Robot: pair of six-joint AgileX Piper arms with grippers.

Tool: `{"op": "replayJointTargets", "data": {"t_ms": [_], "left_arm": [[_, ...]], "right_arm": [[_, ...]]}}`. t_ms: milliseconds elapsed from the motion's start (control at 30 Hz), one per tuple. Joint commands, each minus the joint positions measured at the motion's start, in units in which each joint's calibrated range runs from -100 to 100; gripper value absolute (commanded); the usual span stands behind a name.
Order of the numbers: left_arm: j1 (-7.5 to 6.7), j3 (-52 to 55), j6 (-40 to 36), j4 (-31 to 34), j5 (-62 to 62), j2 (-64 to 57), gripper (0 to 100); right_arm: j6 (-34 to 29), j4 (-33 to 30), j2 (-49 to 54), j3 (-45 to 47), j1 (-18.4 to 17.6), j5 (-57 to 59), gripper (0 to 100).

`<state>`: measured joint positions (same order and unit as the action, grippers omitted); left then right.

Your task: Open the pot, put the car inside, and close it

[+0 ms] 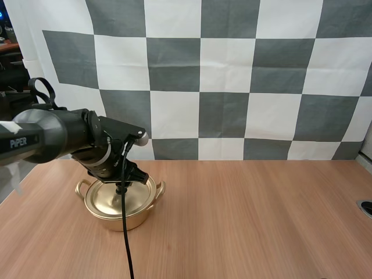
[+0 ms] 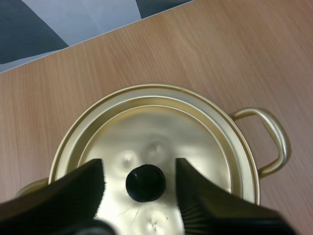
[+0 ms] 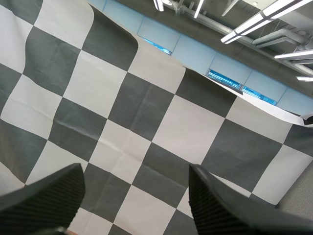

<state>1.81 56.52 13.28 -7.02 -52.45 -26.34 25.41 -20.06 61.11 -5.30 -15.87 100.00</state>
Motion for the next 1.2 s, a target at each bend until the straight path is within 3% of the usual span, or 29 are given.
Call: {"op": "replayJointTargets", "data": {"t_ms": [0,733,967,1167], "left_arm": [[0.03,-0.1,0.7,0.0,-0.2,0.7,100],[0.03,0.0,2.3,0.9,3.8,3.9,100],[0.03,-5.2,1.9,0.0,-7.5,3.0,100],[0.03,-17.4,2.1,-6.7,-27.9,1.2,100]], "right_arm": [[-0.1,0.0,0.0,0.0,0.0,0.0,100],[-0.1,0.5,0.0,0.0,0.0,0.0,100],[-0.1,1.7,0.0,0.0,0.0,0.0,100],[-0.1,2.0,0.0,0.0,0.0,0.0,100]]}}
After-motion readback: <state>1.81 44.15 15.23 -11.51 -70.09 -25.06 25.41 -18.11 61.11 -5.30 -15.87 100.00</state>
